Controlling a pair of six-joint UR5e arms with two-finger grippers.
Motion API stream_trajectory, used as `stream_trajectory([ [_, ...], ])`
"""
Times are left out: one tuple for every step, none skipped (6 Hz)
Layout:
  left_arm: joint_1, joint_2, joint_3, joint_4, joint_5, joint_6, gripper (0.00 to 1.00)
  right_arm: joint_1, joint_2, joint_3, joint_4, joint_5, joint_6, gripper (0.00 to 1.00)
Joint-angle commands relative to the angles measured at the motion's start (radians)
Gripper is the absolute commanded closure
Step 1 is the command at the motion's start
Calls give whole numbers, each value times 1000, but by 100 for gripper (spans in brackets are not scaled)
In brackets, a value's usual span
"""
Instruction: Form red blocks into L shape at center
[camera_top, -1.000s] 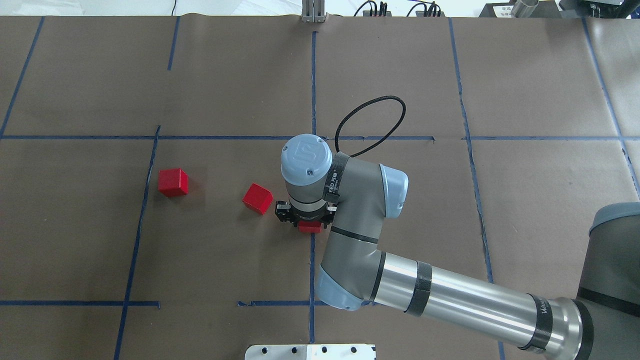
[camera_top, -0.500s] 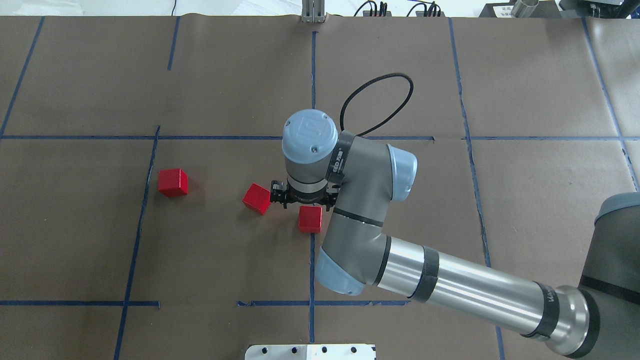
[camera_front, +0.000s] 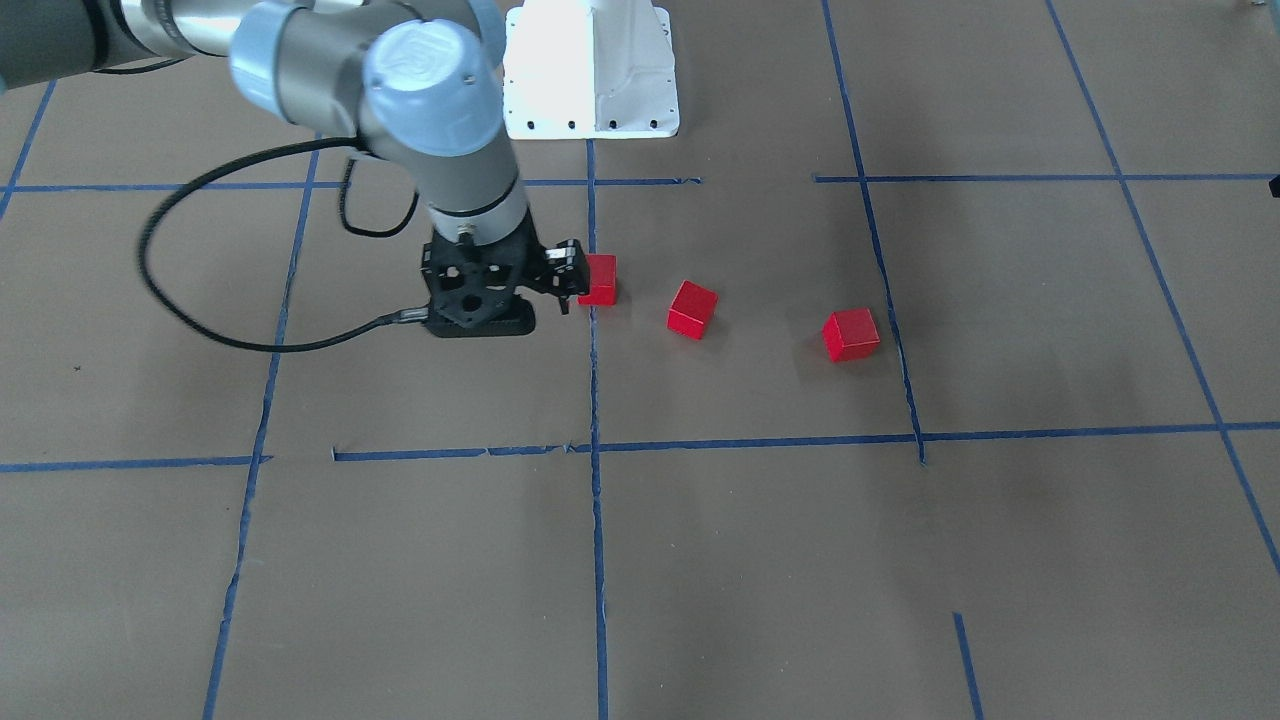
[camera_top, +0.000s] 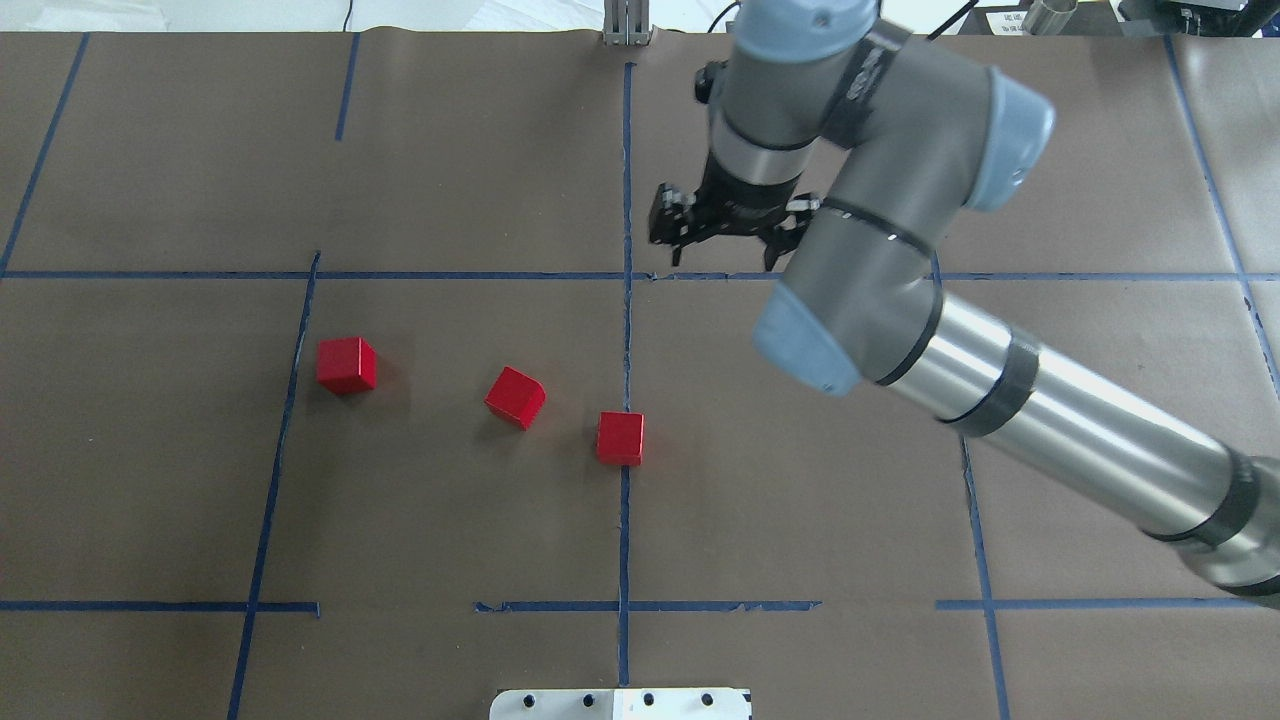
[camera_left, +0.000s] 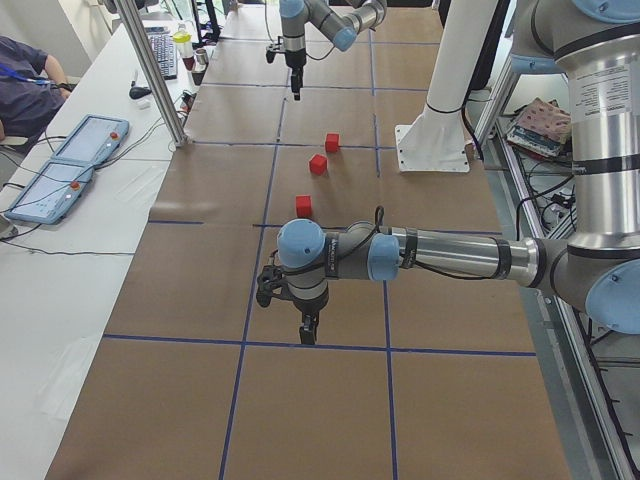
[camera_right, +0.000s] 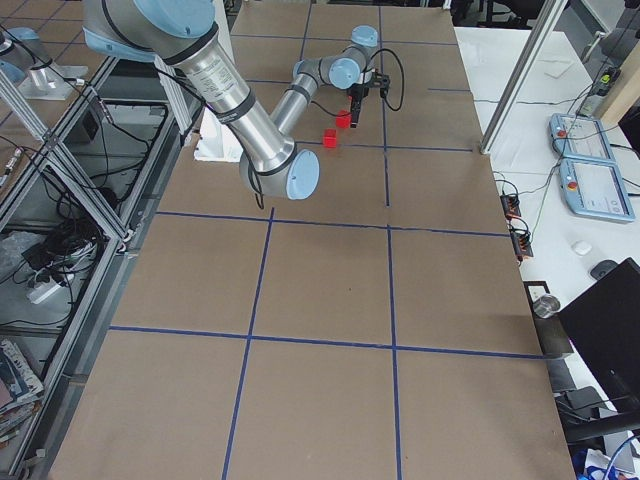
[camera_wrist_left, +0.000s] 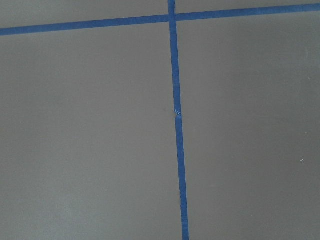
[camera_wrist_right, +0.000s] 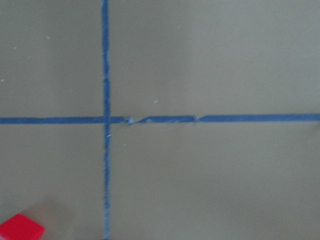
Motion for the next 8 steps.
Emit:
stream_trajectory([
  [0, -57, -21, -59, 3, -6, 0, 247, -188, 32, -14, 93, -413, 0],
  [2, -85, -19, -90, 1, -6, 0, 362, -296, 43, -14, 100, -671, 0],
  [3, -117, -22, -88, -6, -9, 0, 449, -424, 81, -14, 101, -868, 0],
  [8, -139, -24, -79, -59, -11, 0, 547, -575, 133, -14, 123, -1053, 0],
  [15, -172, -29, -90, -95, -109, 0, 636, -716, 196, -12, 123, -1169, 0],
  [128, -180, -121, -91, -77, -188, 0, 706, -842, 210, -3, 123, -1263, 0],
  [231, -199, -175, -92, -87, -299, 0, 752, -938, 226, 0, 123, -1265, 0],
  [356, -290, -209, -93, -72, -524, 0, 762, -984, 247, 0, 120, -1253, 0],
])
